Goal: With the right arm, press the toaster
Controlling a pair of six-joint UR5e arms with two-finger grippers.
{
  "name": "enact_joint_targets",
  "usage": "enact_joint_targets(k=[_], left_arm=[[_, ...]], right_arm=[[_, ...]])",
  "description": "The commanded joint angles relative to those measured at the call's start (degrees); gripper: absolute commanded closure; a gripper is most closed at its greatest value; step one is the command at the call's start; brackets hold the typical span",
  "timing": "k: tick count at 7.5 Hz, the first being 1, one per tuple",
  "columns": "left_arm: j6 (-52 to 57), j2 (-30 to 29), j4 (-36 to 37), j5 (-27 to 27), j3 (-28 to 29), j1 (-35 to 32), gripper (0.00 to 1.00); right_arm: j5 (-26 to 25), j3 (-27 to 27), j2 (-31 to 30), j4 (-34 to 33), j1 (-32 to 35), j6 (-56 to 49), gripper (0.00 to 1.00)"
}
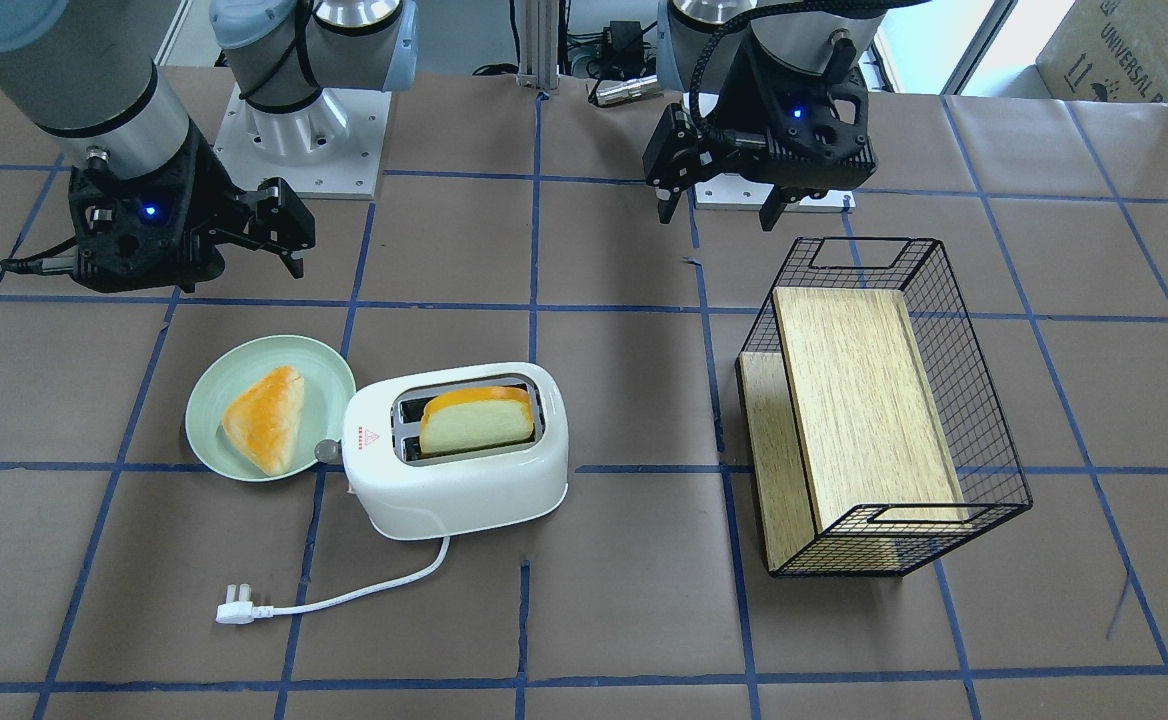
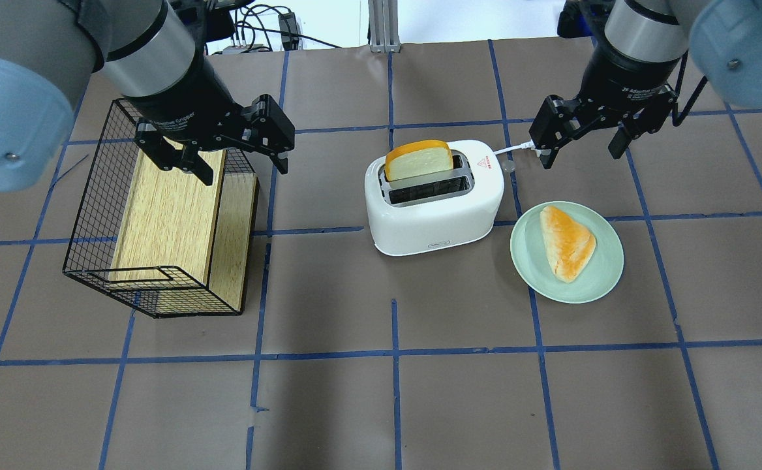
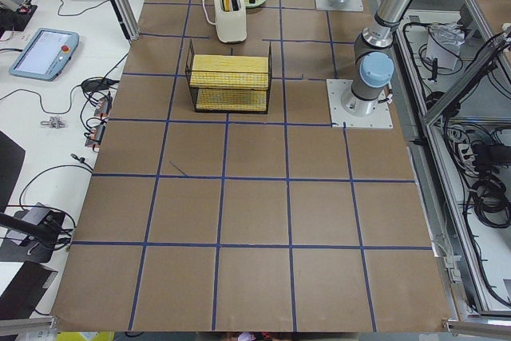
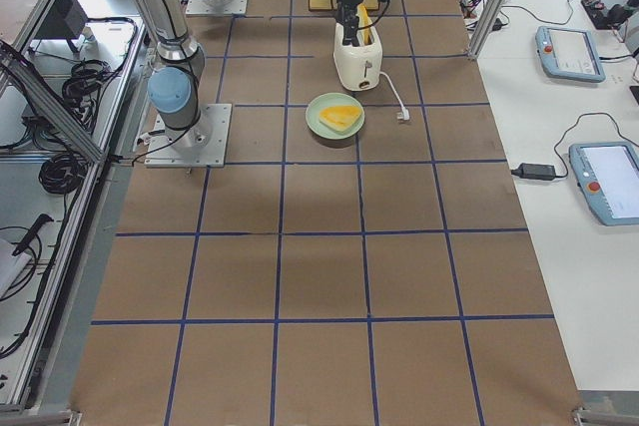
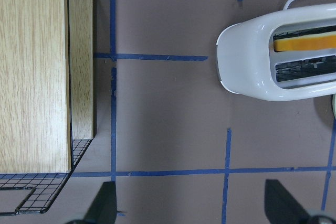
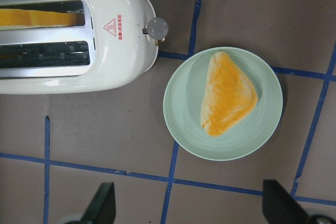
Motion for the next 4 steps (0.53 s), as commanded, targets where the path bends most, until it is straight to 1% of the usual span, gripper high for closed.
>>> enact_joint_targets(k=[1,4], left_arm=[[0.0,0.0,0.0,0.0,0.0,0.0,0.0],[0.0,0.0,0.0,0.0,0.0,0.0,0.0]], right_arm=[[-0.1,0.0,0.2,-0.2,0.0,-0.3,0.0],[-0.1,0.0,0.4,-0.5,0.0,-0.7,0.0]])
